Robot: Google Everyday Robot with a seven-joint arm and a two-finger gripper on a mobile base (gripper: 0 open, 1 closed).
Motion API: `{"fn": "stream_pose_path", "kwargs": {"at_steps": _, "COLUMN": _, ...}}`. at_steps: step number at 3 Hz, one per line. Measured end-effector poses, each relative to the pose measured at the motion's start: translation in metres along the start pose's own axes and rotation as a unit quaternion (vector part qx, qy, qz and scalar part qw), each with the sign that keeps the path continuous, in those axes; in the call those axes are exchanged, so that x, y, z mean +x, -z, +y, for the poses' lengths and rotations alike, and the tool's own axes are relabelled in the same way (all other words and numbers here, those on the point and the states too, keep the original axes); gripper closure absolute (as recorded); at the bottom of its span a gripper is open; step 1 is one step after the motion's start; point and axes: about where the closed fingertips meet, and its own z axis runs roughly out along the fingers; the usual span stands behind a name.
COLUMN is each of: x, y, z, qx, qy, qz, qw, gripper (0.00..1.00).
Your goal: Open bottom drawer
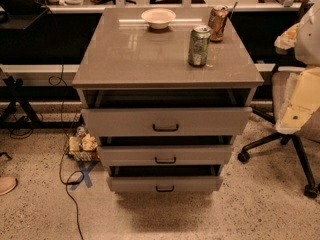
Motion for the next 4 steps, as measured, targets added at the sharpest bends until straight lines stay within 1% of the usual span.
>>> {"fn": "stream_pose_path", "kwargs": {"at_steps": 1, "x": 0.000, "y": 0.000, "z": 0.000, "qx": 0.000, "qy": 0.000, "qz": 0.000, "qw": 1.0000, "gripper": 0.00}}
{"fn": "stream_pose_path", "kwargs": {"at_steps": 2, "x": 0.000, "y": -0.041, "z": 0.007, "qx": -0.031, "qy": -0.002, "qz": -0.024, "qw": 0.9992, "gripper": 0.00}}
{"fn": "stream_pose_path", "kwargs": {"at_steps": 3, "x": -0.008, "y": -0.119, "z": 0.026, "qx": -0.090, "qy": 0.001, "qz": -0.059, "qw": 0.9942, "gripper": 0.00}}
{"fn": "stream_pose_path", "kwargs": {"at_steps": 4, "x": -0.019, "y": -0.202, "z": 0.050, "qx": -0.157, "qy": 0.002, "qz": -0.079, "qw": 0.9845, "gripper": 0.00}}
